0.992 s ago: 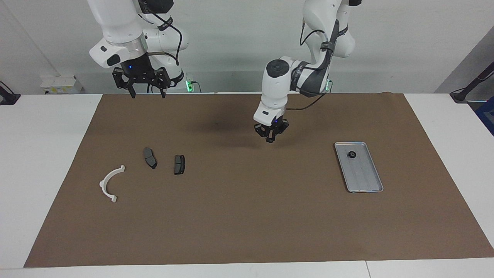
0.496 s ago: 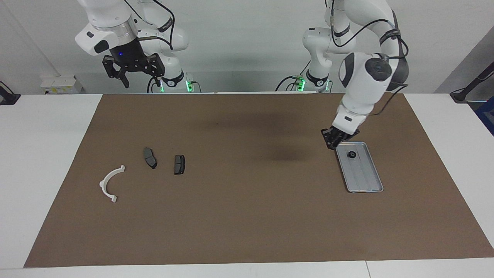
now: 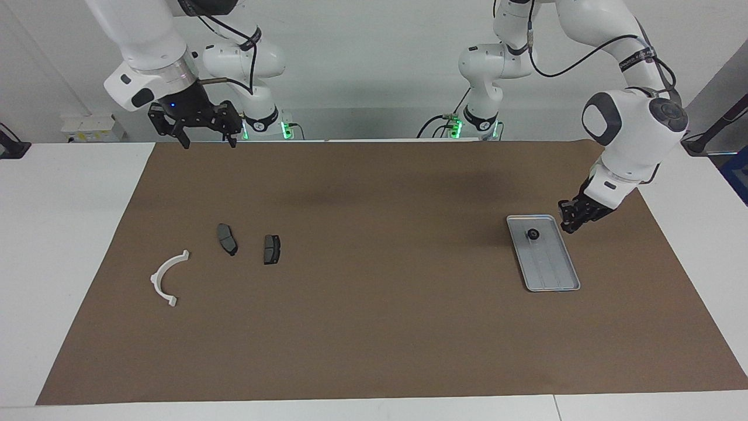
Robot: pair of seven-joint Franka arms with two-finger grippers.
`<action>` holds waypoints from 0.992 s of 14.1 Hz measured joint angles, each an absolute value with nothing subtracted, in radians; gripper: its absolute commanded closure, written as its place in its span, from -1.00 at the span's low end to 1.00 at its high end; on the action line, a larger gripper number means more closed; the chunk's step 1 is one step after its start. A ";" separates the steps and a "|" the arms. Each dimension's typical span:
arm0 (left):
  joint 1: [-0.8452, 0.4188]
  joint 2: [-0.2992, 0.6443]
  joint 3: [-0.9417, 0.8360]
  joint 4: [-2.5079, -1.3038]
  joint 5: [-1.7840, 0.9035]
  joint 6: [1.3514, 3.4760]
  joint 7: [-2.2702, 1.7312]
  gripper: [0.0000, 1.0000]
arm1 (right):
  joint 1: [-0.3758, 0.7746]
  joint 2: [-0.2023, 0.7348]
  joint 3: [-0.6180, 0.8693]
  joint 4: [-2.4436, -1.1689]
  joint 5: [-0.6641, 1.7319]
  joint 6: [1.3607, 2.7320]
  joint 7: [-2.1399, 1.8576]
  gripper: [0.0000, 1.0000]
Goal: Pick bearing gear from pile to tray
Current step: 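Carry the black nut with the left gripper over the tray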
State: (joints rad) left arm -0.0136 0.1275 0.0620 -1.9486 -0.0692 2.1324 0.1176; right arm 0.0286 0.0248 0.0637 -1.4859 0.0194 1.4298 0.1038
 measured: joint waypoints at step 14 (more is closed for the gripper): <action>-0.019 0.275 0.042 -2.035 -0.070 2.434 0.117 0.93 | 0.030 0.020 0.063 -1.564 -0.023 1.594 0.104 -1.00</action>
State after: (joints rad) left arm -0.0194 0.2745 0.0422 -2.0355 -0.0696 2.4338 0.1168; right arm 0.0304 0.0202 0.0635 -1.5637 -0.0232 1.5938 0.1038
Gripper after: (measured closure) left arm 0.762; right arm 0.000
